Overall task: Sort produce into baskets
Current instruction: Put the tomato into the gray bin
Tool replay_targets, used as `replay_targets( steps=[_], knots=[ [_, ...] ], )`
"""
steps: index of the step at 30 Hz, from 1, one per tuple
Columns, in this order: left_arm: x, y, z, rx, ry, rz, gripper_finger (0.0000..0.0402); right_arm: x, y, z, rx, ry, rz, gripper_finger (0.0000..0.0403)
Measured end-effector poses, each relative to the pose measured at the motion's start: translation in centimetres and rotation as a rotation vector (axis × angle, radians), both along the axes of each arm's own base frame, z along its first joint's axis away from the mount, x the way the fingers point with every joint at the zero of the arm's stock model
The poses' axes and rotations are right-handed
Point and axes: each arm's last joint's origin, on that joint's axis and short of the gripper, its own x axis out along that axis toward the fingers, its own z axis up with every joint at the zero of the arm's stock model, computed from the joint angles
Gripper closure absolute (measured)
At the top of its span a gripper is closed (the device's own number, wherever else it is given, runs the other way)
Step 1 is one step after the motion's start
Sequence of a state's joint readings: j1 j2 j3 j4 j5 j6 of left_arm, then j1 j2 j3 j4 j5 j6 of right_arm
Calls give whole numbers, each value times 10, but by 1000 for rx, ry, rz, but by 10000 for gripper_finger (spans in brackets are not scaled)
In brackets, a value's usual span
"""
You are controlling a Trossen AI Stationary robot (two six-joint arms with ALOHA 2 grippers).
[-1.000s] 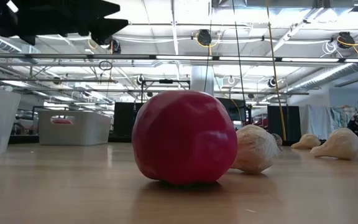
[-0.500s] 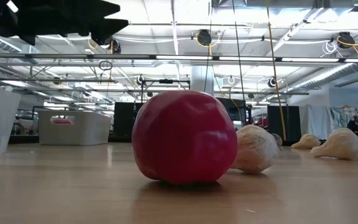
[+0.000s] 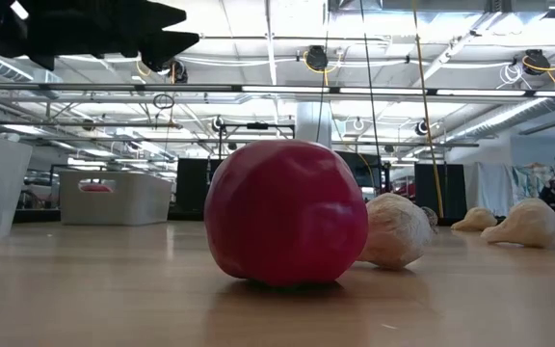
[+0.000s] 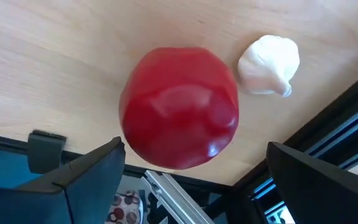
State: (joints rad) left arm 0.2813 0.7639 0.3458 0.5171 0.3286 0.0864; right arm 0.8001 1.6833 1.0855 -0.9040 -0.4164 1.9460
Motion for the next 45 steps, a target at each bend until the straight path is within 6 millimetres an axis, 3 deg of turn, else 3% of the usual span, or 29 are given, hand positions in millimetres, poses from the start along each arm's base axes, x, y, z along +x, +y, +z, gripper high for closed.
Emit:
replay_targets(
  steps=[6,14,45],
  knots=[
    [0,0,0,7,0,1,96,1,-1,-2,-33,-34,-13,25],
    [0,0,0,8,0,1,96,-2,-5,-22,-13,-45,-49,25],
    [0,0,0,4,2,0,96,-5,-7,-34,2,-55,-91,28]
  ],
)
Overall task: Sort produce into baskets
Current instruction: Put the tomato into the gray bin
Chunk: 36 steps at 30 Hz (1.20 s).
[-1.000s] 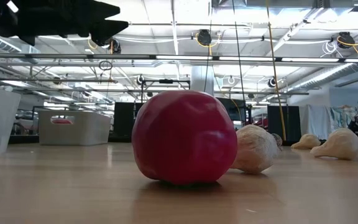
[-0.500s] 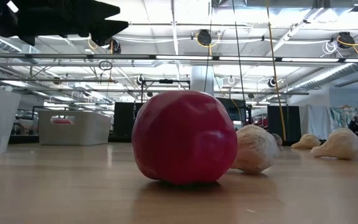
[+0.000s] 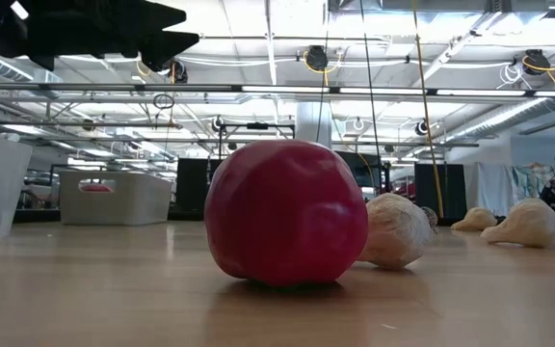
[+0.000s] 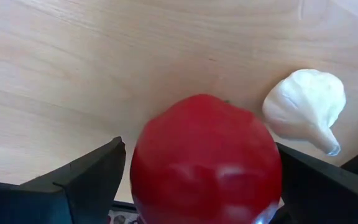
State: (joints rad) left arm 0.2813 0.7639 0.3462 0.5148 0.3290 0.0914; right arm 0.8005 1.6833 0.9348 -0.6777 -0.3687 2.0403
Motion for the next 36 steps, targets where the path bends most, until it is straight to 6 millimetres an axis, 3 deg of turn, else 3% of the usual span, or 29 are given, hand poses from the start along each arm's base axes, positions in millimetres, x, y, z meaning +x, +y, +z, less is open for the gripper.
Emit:
replay_targets(
  steps=[21,30,36],
  knots=[
    [0,0,0,-1,-1,0,96,1,1,1,33,4,11,29],
    [0,0,0,0,-2,0,96,2,1,1,37,1,7,94],
    [0,0,0,-2,-2,0,96,3,3,1,58,-17,12,96]
  ],
)
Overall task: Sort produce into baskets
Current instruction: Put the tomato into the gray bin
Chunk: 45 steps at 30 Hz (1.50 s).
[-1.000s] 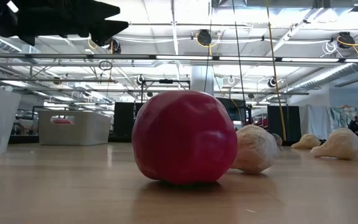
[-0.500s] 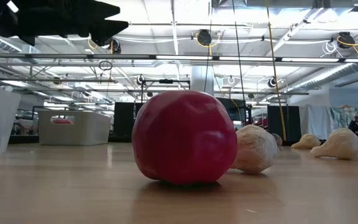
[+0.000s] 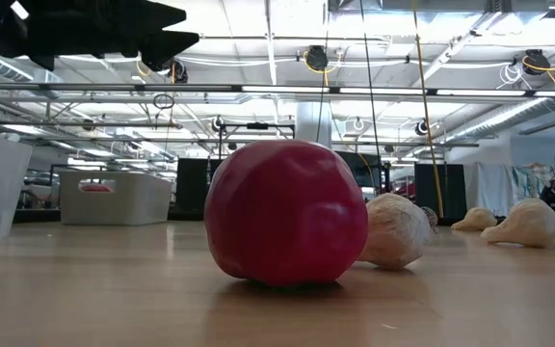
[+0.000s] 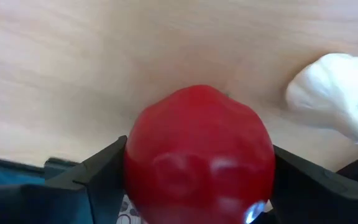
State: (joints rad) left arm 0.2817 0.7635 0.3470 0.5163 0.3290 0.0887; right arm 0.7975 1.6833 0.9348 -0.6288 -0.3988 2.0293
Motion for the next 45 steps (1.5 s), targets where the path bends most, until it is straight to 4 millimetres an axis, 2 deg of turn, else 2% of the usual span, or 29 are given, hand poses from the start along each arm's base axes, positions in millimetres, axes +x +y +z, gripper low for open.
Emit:
replay_targets(
  steps=[9,18,26,30,37,45],
  knots=[
    [1,-1,5,-5,10,-37,96,16,-2,4,84,-103,-11,97],
    [1,-1,3,-12,31,-44,96,46,-8,12,213,-279,-55,98],
    [1,-1,1,-18,54,-44,96,68,-26,16,239,-464,62,98],
    [1,-1,1,-13,54,-43,96,78,-39,22,234,-565,119,98],
    [1,-1,1,-8,52,-43,96,92,-71,46,209,-777,167,98],
    [1,1,0,26,59,3,96,120,-134,59,-107,-1120,407,98]
  ],
)
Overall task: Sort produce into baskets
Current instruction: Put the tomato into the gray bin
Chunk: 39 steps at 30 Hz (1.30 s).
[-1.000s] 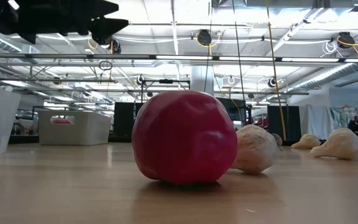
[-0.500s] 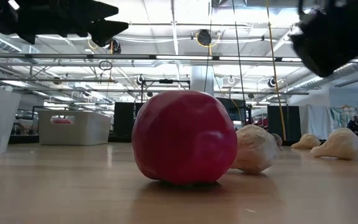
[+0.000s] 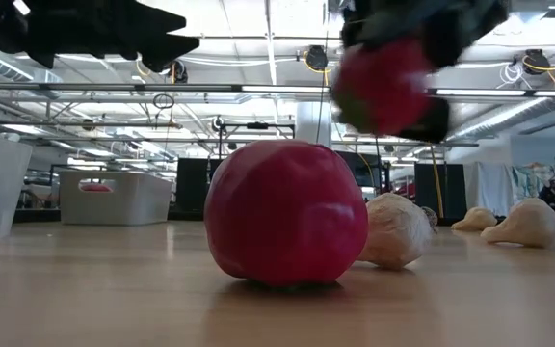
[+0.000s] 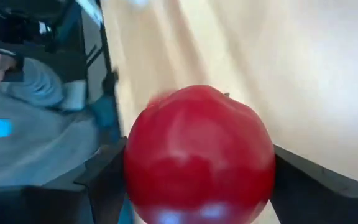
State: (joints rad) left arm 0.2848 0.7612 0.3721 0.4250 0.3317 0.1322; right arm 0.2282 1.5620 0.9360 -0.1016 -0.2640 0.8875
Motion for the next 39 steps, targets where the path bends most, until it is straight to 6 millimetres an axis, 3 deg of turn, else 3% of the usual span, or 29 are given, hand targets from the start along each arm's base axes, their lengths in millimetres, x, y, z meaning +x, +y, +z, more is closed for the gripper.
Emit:
replay_targets(
  steps=[6,9,12,18,24,32,39],
  knots=[
    [-1,5,3,4,-13,46,96,17,-43,10,-481,-279,-44,95],
    [-2,14,9,-28,12,174,96,30,-63,17,-711,-420,-136,94],
    [-4,26,16,-58,66,336,96,46,-84,16,-831,-550,-198,94],
    [-13,46,33,-116,135,543,96,85,-124,-8,-867,-695,-239,94],
    [-25,68,51,-128,120,679,96,156,-155,-19,-874,-693,-175,94],
    [-33,83,61,-149,133,698,96,229,-182,-14,-904,-704,-195,94],
    [-37,89,55,-174,186,715,96,264,-190,-33,-932,-757,-210,94]
  ],
)
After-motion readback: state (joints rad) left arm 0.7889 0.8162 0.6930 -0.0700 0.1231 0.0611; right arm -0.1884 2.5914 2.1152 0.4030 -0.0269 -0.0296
